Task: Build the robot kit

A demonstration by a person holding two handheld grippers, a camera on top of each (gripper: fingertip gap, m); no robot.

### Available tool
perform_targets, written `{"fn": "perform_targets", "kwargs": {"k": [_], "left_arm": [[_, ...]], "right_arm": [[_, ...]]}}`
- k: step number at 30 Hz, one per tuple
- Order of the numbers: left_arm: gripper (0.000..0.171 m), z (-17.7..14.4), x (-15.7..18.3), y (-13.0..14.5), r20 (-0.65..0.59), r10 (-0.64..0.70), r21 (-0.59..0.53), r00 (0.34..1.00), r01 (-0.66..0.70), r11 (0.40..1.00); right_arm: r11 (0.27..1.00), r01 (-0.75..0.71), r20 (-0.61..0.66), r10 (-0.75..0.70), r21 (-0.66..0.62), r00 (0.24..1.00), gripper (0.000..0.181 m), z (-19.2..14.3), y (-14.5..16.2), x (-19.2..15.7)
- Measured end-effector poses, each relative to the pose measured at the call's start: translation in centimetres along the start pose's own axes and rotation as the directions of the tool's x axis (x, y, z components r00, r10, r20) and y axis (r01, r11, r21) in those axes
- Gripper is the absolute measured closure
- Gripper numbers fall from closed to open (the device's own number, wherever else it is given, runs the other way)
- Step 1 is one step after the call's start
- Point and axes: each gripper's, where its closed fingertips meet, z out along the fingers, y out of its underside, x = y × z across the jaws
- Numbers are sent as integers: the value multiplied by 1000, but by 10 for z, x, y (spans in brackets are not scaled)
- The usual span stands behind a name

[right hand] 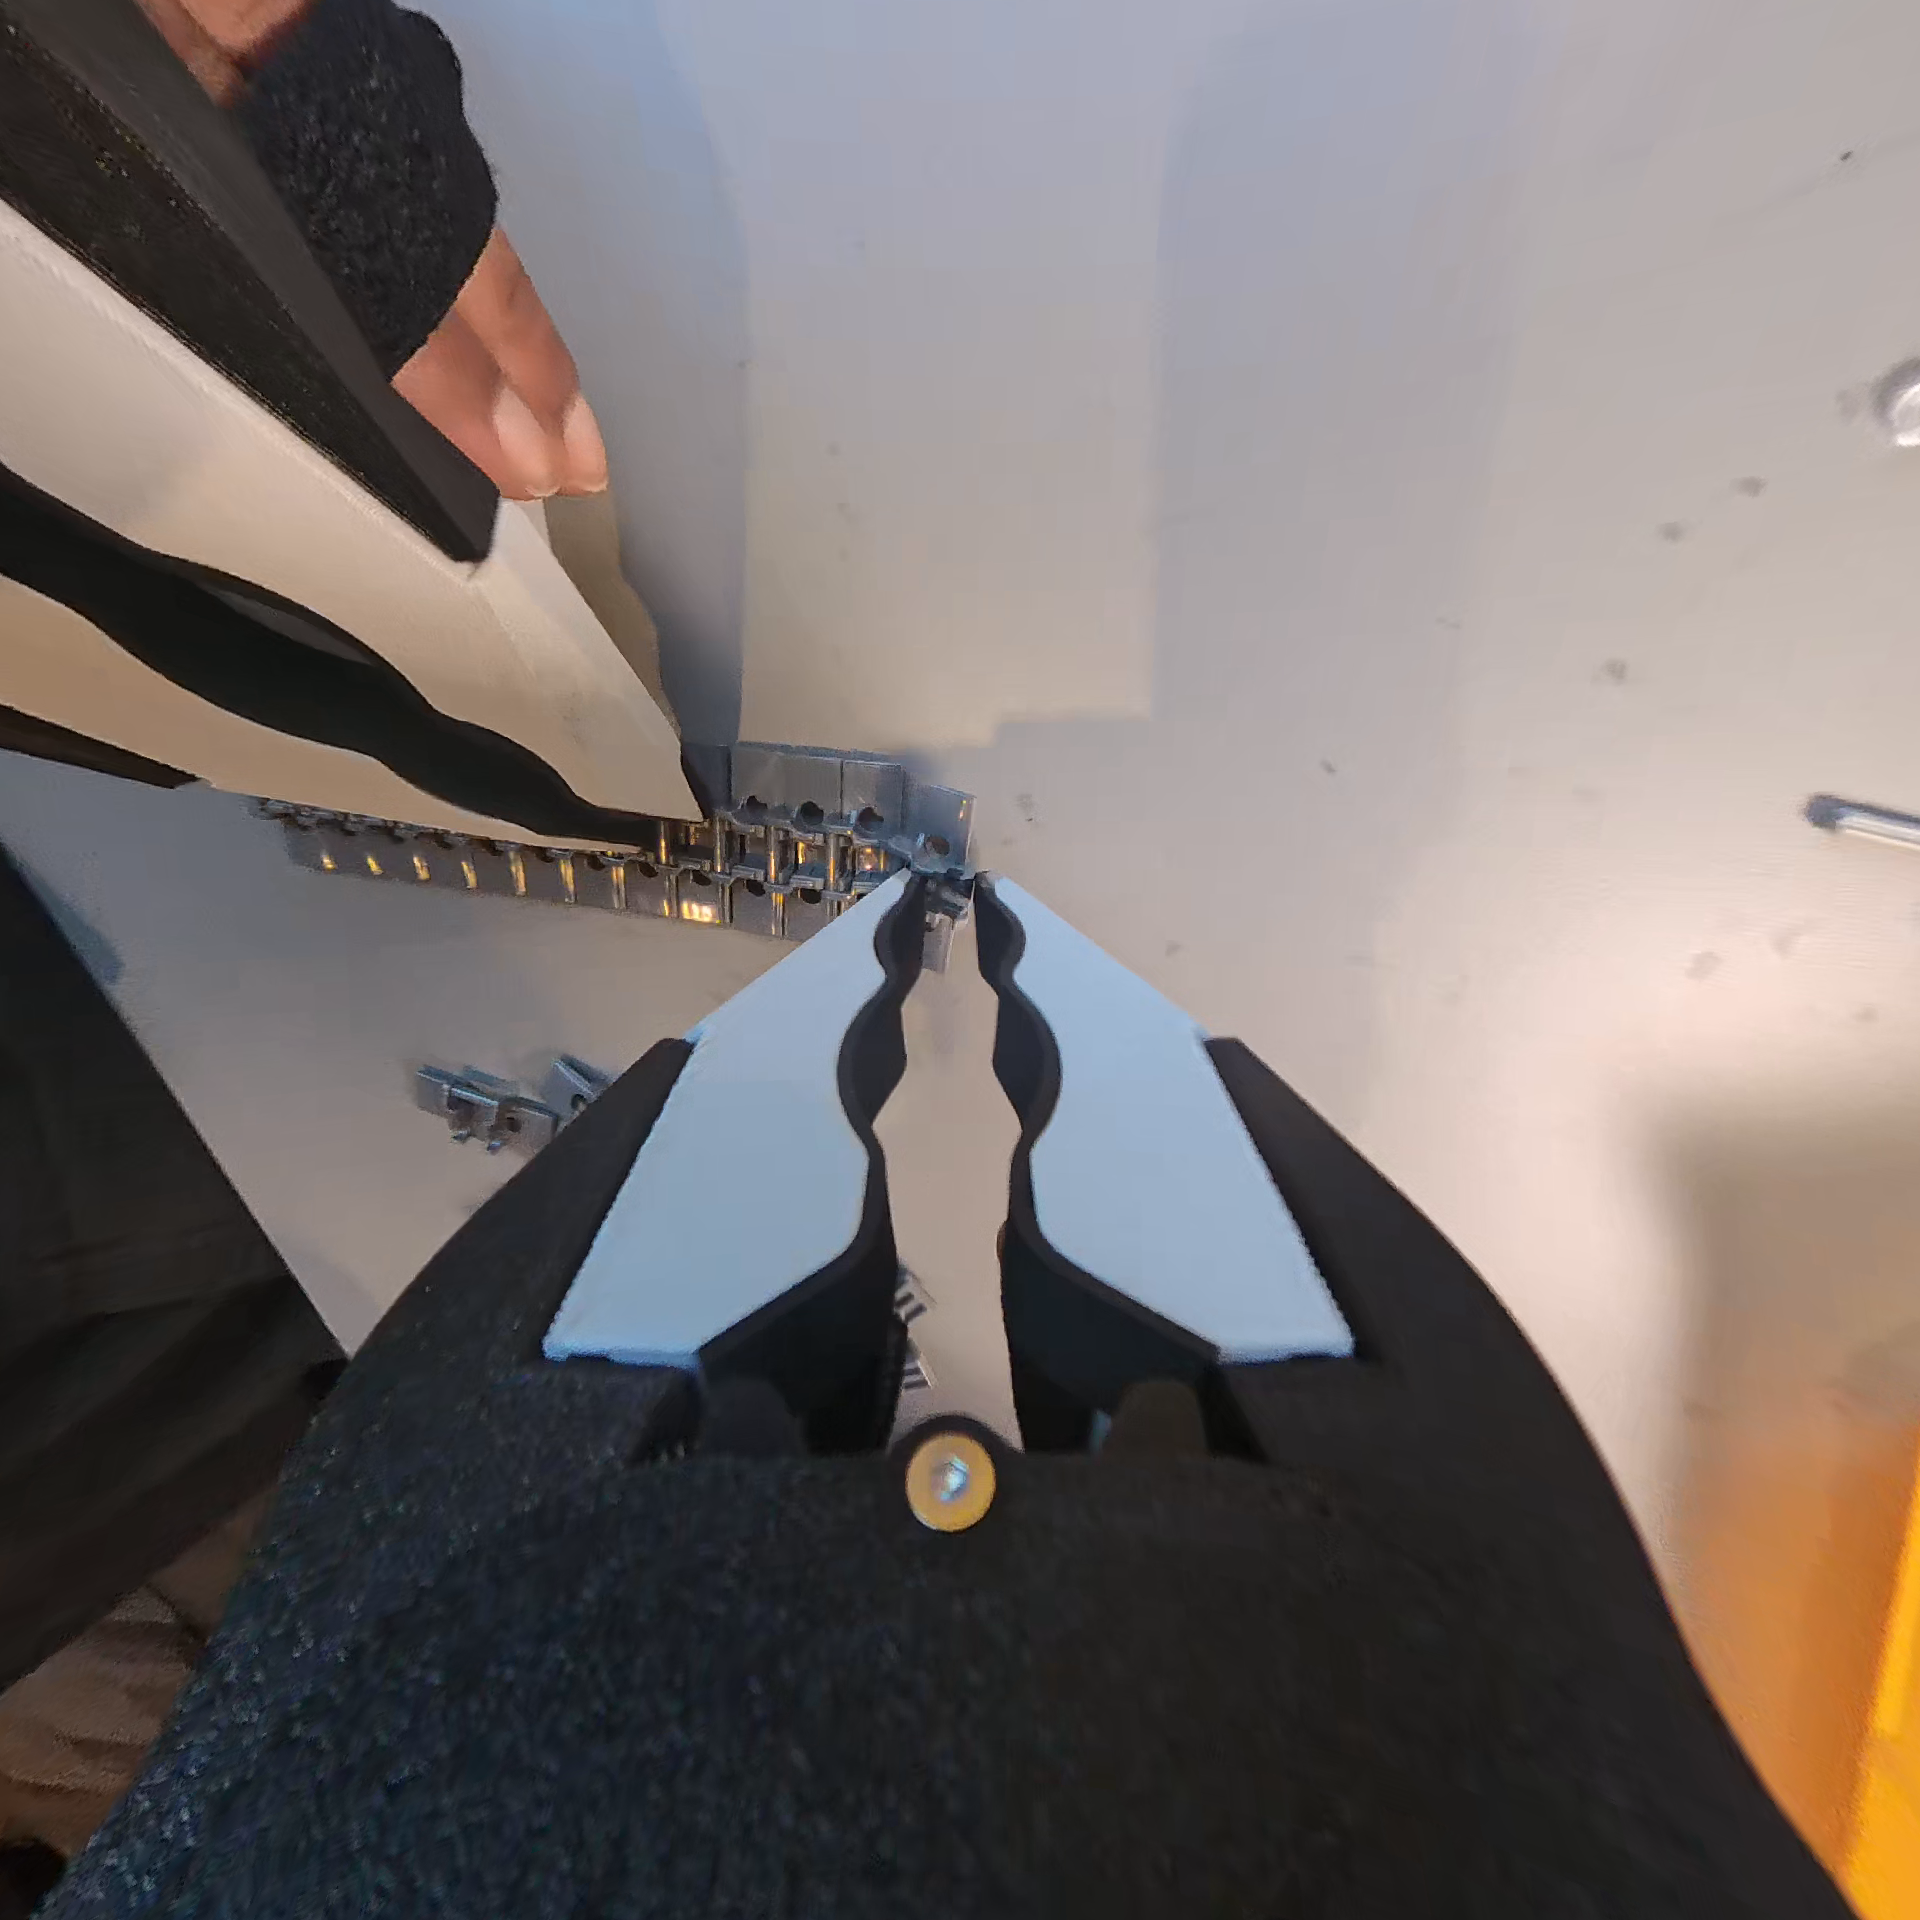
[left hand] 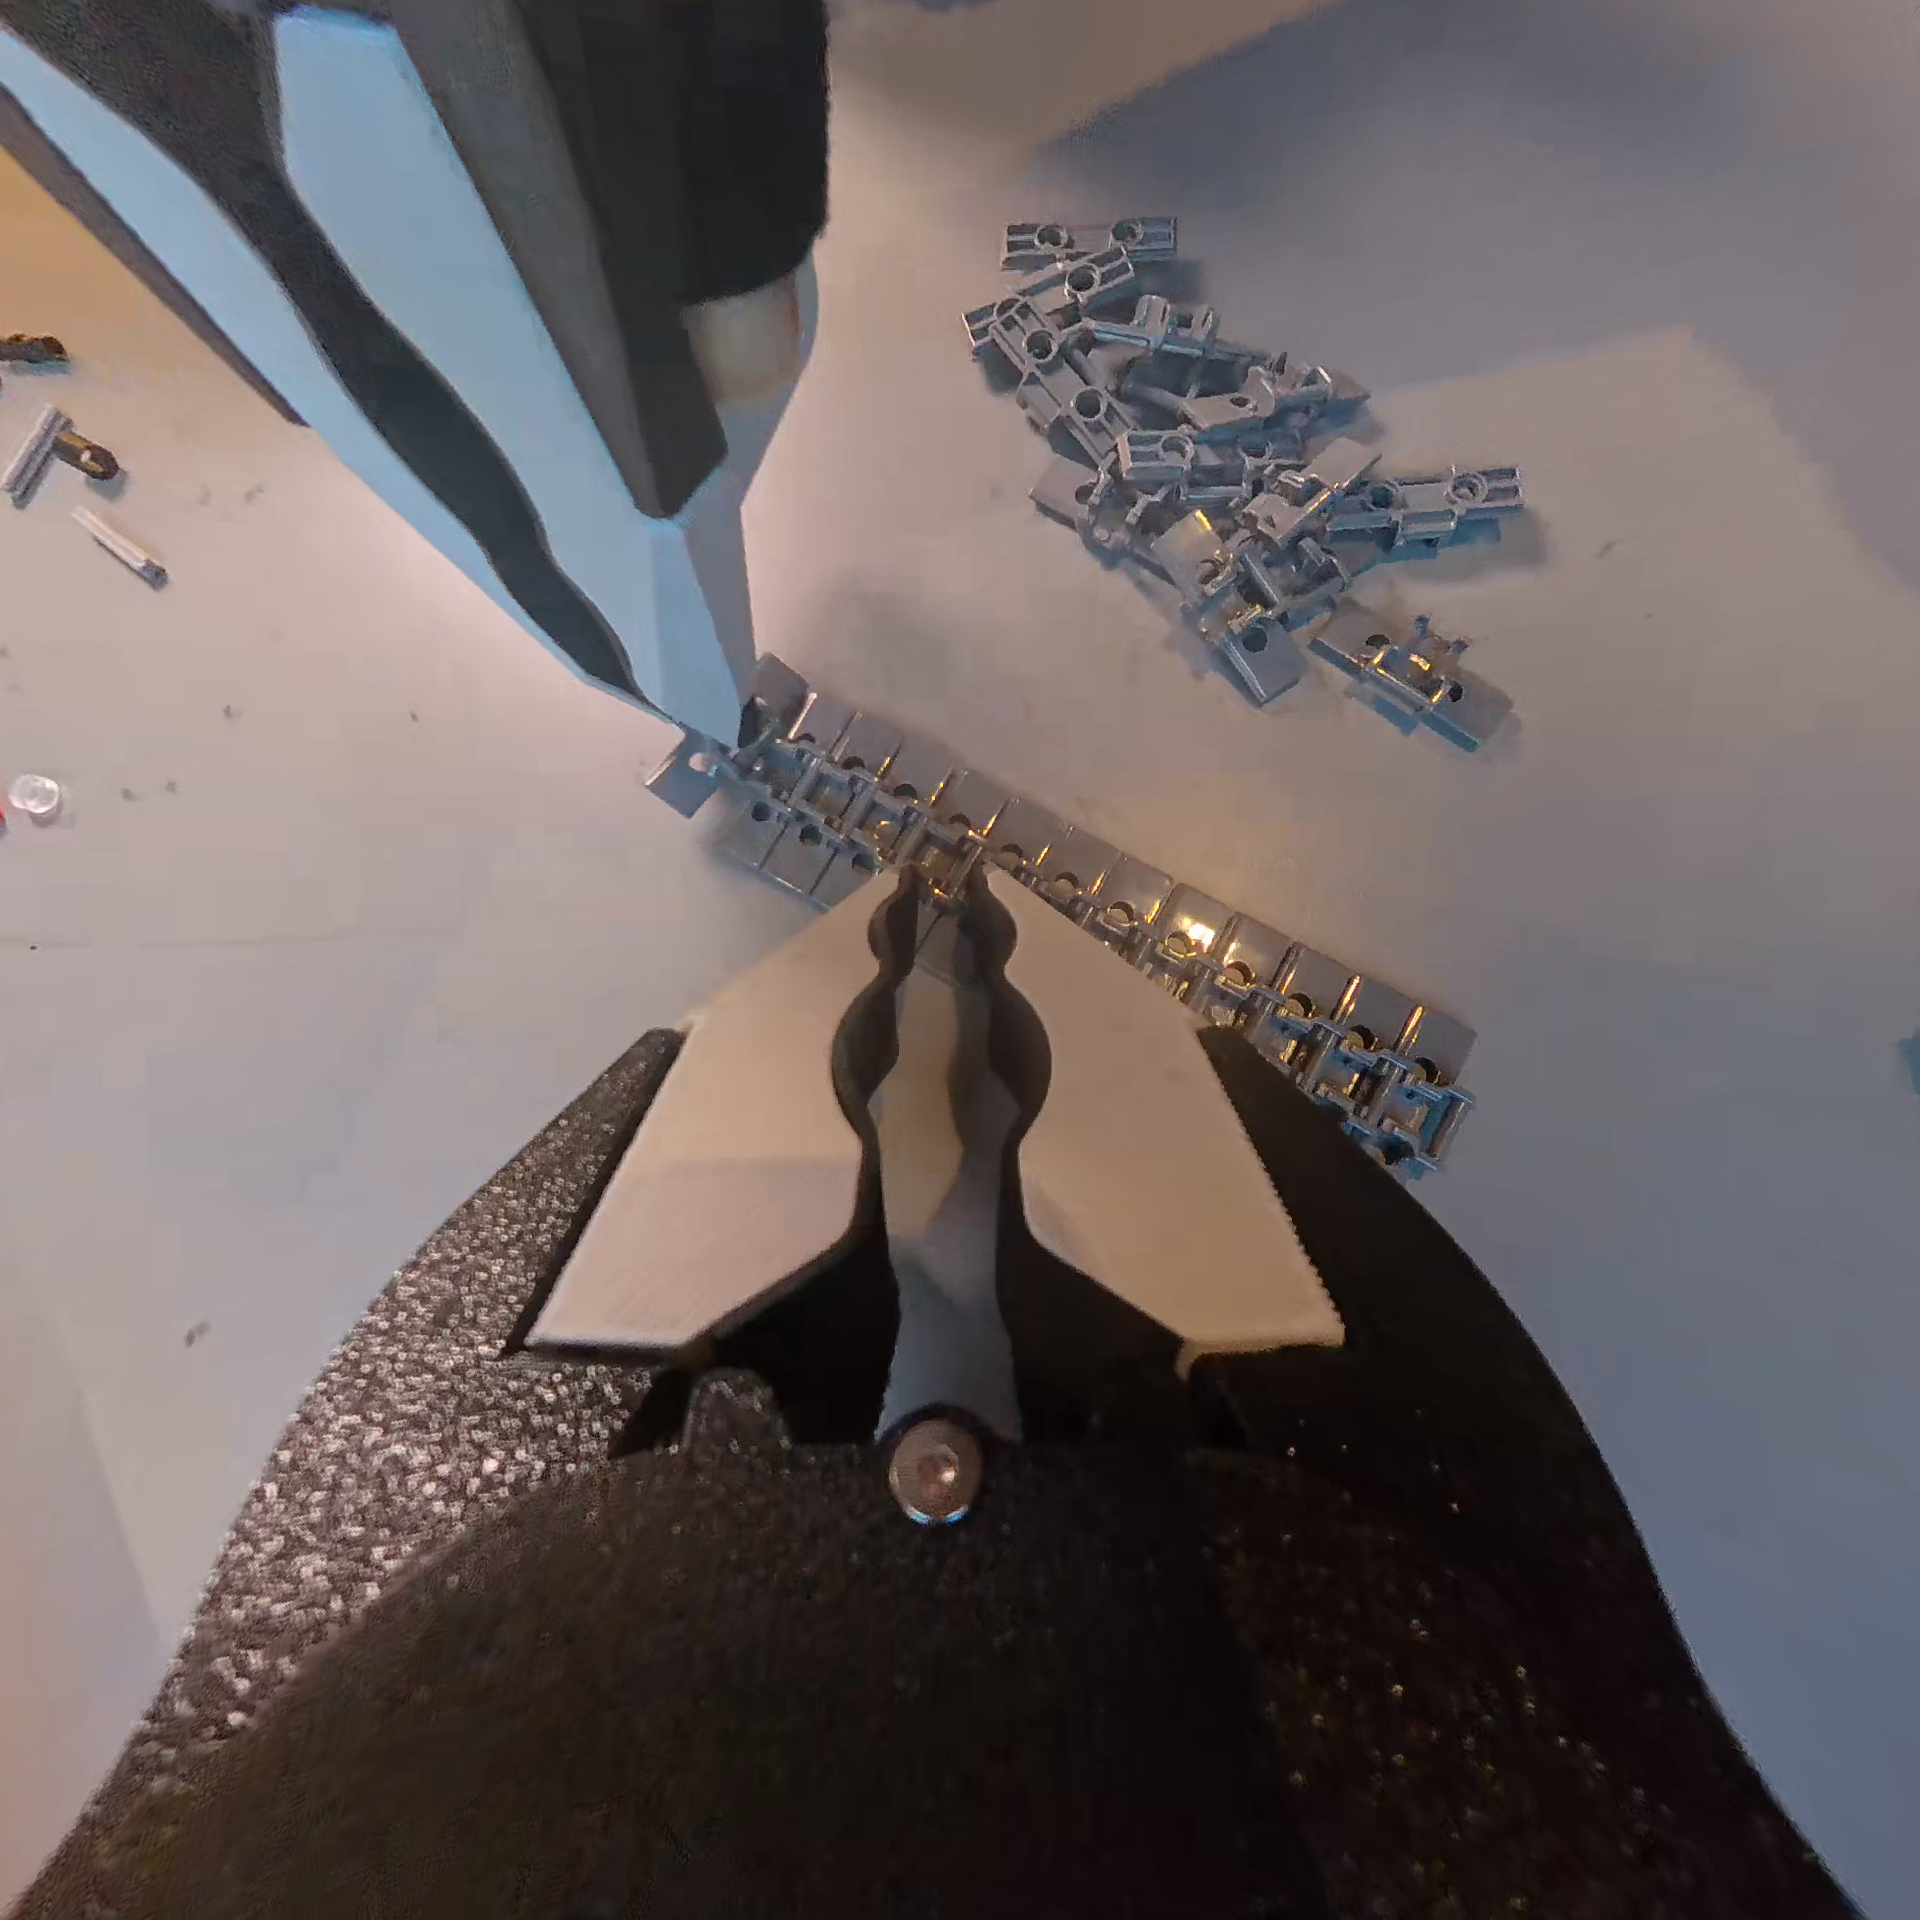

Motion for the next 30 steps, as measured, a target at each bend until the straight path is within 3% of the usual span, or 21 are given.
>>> {"fn": "perform_targets", "kwargs": {"k": [6, 13, 18, 24, 30], "left_arm": [[162, -2, 4, 0, -64, -19, 9, 998, 20, 1000], [159, -12, -4, -14, -92, -96, 98, 991, 105, 990], [157, -22, -12, -17, -160, -187, 144, 969, 211, 967], [146, -27, -42, -19, -192, -371, 197, 909, 406, 893], [157, -37, -37, -39, -361, -376, 271, 853, 482, 833]], "right_arm": [[1000, -19, 47, 18, 22, 999, 172, 1, 1, -4], [995, 73, -86, -79, -73, 993, 173, 2, 0, -2], [994, 108, -151, -112, -35, 982, 173, 0, -1, 0], [963, 195, -210, -155, 186, 965, 173, -22, -14, -12], [880, 341, -328, -232, 330, 916, 173, -47, -23, -27]]}}
